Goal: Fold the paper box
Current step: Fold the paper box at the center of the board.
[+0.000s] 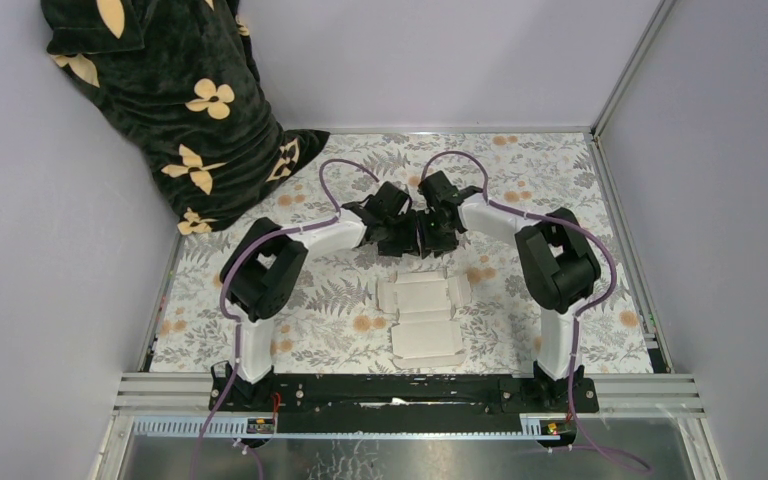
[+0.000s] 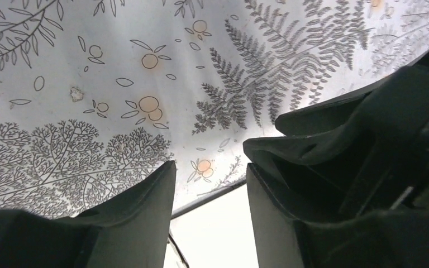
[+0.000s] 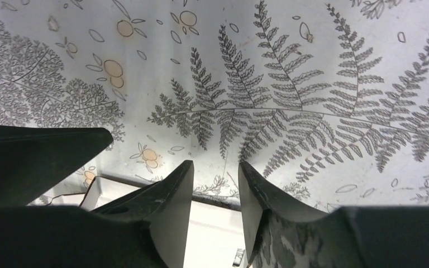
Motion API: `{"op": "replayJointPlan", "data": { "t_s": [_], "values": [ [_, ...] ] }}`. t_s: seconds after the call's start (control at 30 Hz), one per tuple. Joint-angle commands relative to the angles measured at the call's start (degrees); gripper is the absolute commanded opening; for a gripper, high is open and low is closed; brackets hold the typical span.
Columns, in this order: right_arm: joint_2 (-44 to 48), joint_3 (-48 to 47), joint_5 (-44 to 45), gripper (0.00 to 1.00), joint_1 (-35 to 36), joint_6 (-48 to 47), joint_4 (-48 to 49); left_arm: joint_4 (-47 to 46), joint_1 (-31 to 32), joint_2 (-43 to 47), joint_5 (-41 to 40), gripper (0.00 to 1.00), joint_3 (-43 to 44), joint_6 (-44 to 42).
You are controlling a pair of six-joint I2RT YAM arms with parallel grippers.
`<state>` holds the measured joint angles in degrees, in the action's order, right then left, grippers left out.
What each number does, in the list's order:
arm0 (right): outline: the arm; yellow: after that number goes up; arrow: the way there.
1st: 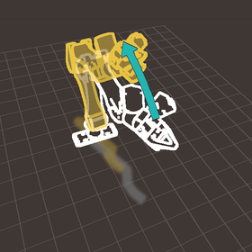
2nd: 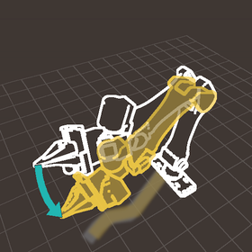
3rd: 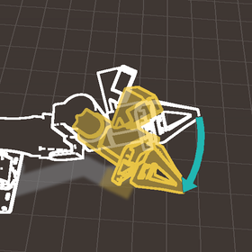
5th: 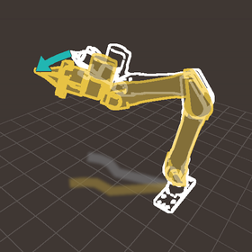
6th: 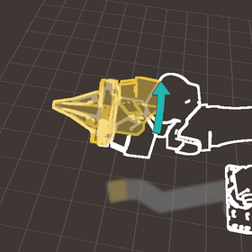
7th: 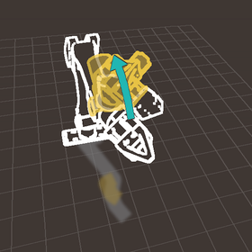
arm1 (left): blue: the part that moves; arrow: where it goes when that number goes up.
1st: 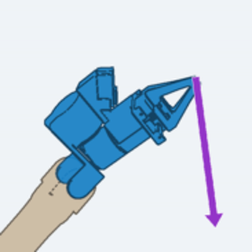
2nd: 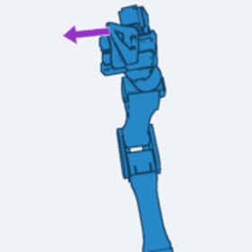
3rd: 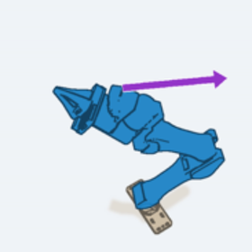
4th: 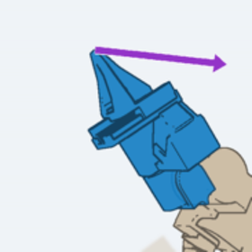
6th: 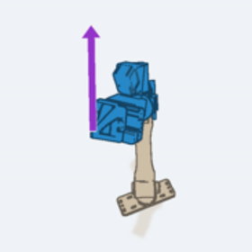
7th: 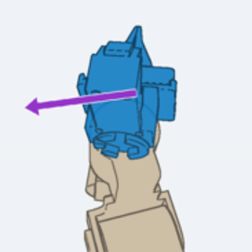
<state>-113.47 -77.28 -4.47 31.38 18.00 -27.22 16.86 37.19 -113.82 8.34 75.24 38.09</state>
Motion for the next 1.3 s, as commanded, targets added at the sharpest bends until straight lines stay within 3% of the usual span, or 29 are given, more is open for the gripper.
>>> {"op": "replayJointPlan", "data": {
  "t_s": [0.0, 0.27, 0.37, 0.4, 0.43, 0.63, 0.83, 1.1, 1.27],
  "values": [
    [7.2, -1.8, 3.7, 0.44, 0.8, -1.3, -2.7, 1.3, -1.3, 5.6, -1.8, 0.58, 1.7, -2.1],
    [18.5, 6.3, 5.4, 0.49, 0.7, -1.0, -3.5, 1.0, -2.6, 16.9, -2.6, 0.68, -3.5, -1.0],
    [22.8, 11.5, 5.8, 0.51, 0.8, 0.3, -3.5, -0.8, -2.6, 21.4, -2.7, 0.82, -8.3, 0.2],
    [24.1, 13.2, 6.2, 0.52, 0.8, 0.9, -3.4, -1.3, -2.6, 22.9, -2.6, 0.96, -9.6, 0.7],
    [25.3, 15.0, 6.8, 0.53, 0.8, 1.4, -3.2, -1.6, -2.6, 23.7, -2.5, 0.98, -10.7, 1.1],
    [30.3, 23.0, 6.0, 0.59, 0.8, 4.8, -2.7, -1.4, -2.4, 27.9, -0.1, 0.99, -16.1, 3.0],
    [35.4, 25.0, 5.8, 0.81, 0.8, 5.3, -4.4, 1.5, 0.3, 34.0, -0.4, 0.99, -19.6, 2.6],
    [37.4, 17.2, 5.5, 0.79, 0.7, 1.1, -8.2, 6.8, 0.5, 43.6, -1.0, 0.99, -20.2, 1.6],
    [38.2, 18.6, 7.0, 0.78, 0.8, 1.1, -6.9, 4.5, 0.5, 46.8, 0.0, 0.99, -22.1, 2.4]
  ]
}}
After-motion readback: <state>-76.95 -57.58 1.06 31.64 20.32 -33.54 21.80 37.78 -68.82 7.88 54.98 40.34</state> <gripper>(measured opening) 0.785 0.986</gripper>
